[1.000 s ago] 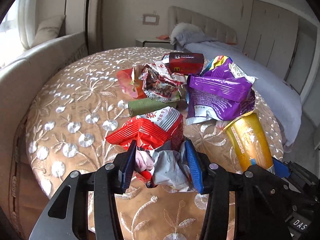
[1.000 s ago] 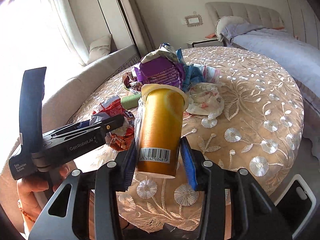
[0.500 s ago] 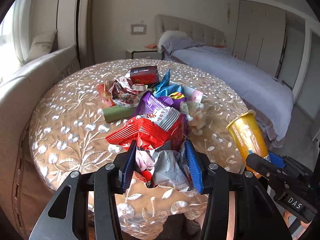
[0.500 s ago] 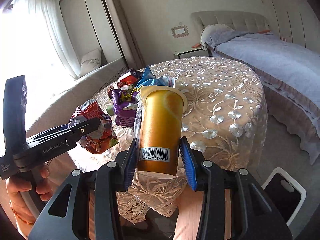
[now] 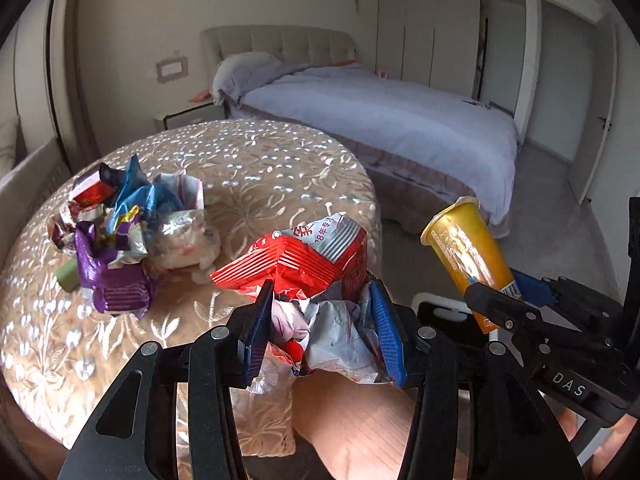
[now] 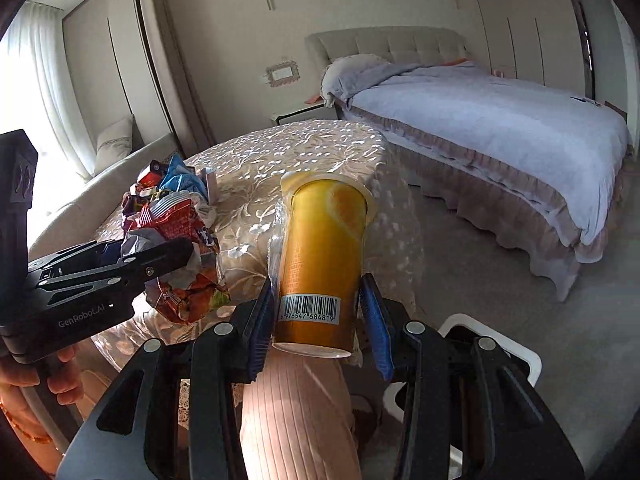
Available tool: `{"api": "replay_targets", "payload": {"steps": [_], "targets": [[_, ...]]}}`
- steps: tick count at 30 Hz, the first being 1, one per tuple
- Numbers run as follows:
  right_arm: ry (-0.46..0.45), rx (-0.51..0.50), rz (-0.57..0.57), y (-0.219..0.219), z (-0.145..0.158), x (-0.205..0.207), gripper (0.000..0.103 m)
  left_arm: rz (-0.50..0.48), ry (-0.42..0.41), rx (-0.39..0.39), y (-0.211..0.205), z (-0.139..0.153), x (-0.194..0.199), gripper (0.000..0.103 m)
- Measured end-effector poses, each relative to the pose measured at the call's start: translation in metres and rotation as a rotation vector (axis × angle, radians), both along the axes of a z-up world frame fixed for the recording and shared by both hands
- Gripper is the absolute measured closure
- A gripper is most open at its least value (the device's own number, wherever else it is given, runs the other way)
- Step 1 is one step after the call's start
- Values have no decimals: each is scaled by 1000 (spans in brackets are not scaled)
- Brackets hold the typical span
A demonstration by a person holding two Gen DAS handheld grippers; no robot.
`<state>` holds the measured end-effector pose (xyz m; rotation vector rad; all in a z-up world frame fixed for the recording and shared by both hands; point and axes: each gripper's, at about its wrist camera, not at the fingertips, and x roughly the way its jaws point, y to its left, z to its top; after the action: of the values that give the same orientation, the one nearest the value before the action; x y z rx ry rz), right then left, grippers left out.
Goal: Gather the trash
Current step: 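Carry the cup and wrappers to the white bin and open both tools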
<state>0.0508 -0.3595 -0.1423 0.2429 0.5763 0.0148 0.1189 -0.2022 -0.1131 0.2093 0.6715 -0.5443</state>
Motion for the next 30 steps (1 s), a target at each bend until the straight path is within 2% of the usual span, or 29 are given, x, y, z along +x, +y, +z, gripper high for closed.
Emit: {"api": "replay_targets", "payload": {"steps": [7,14,19,22,24,25,26,27,28,30], "targets": [[90,-85,-120,-47,-27,-22,60,-178,63,98,-81,-38,1,56],[259,-138,-241,-91,-78,-38,60,-348,183,227,-161,-102,-1,56],[382,-167,-253,-113,-121,-38,60,-438,258,331,-206,-150,2,56],[416,-157,-235,-120,-139,-36,60,-476,319,382,-222,-176,8,56],[439,-166,-220,-124,-149,-33,59,-503,360,414,-230,-190,11,49],[453,-180,-211,-127,-155,-32,55,-513,387,443,-234,-198,13,29],[462,-203,-206,-128,-160,-32,35,-510,378,484,-237,-205,11,11],[462,-228,-212,-131,-164,-33,21,-510,340,527,-238,-212,11,4],[464,-248,-215,-133,-167,-34,6,-520,327,551,-237,-215,7,5],[488,-267,-218,-140,-172,-35,5,-536,364,558,-238,-221,8,5]]}}
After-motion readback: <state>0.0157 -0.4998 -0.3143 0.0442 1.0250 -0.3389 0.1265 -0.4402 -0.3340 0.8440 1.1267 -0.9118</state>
